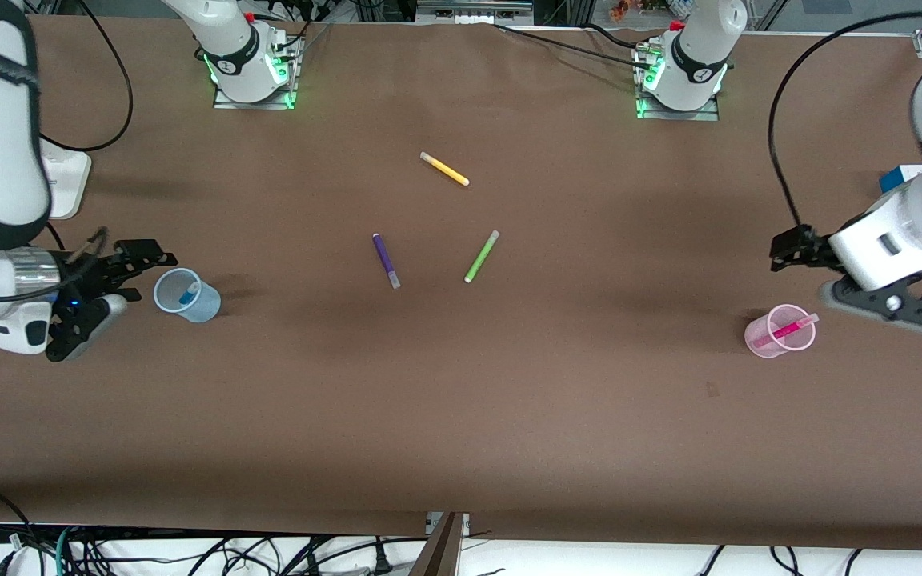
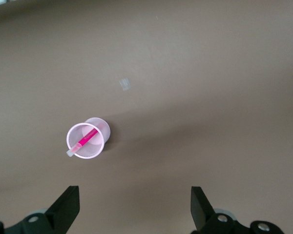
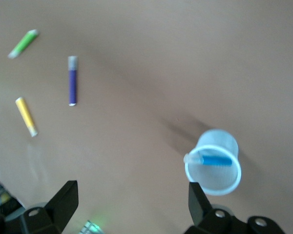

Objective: Place pink and blue markers in matching cups

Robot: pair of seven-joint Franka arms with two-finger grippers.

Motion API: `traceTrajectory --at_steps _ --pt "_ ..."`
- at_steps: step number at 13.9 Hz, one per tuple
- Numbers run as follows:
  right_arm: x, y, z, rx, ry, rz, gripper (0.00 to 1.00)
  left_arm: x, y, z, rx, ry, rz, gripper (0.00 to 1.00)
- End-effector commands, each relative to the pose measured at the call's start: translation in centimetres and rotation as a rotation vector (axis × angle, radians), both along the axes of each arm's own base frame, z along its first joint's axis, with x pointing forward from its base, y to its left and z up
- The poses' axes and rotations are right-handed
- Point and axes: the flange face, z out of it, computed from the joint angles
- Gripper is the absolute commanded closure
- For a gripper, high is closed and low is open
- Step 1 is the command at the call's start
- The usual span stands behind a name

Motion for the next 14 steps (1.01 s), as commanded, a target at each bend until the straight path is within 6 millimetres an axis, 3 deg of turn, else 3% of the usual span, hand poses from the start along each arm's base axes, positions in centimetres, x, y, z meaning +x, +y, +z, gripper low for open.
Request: traceTrajectory --at_steps 1,3,4,6,9,11,14 --pt "-1.2 3.2 3.0 -0.181 0.004 -0.155 0.00 -5.8 0.4 0.1 -0.019 -0.076 0.028 0.00" --pt "-3.3 5.7 5.1 -0.279 -0.008 -0.280 0.00 -7.1 0.4 1.2 -0.015 -0.098 0.040 0.00" --pt "-4.4 5.7 6.2 -0.283 -0.015 -0.314 0.00 -7.6 0.4 2.0 -0.014 -0.104 0.055 0.00" --pt "-6.9 4.4 8.1 -0.284 -0.022 -0.339 0.00 -8.4 0.7 2.8 -0.015 -0.091 0.068 0.00" --pt "-10.4 0.9 14.4 -0.324 -0.134 -0.389 0.00 -8.6 1.2 3.1 -0.042 -0.073 0.096 0.00" --pt "-12.7 -1.4 16.7 -0.320 -0.161 -0.426 0.00 -8.6 1.4 3.3 -0.041 -0.061 0.100 0.00" --pt "-13.4 -1.6 18.1 -0.321 -0.191 -0.403 0.00 -7.9 2.0 2.4 -0.047 -0.054 0.109 0.00"
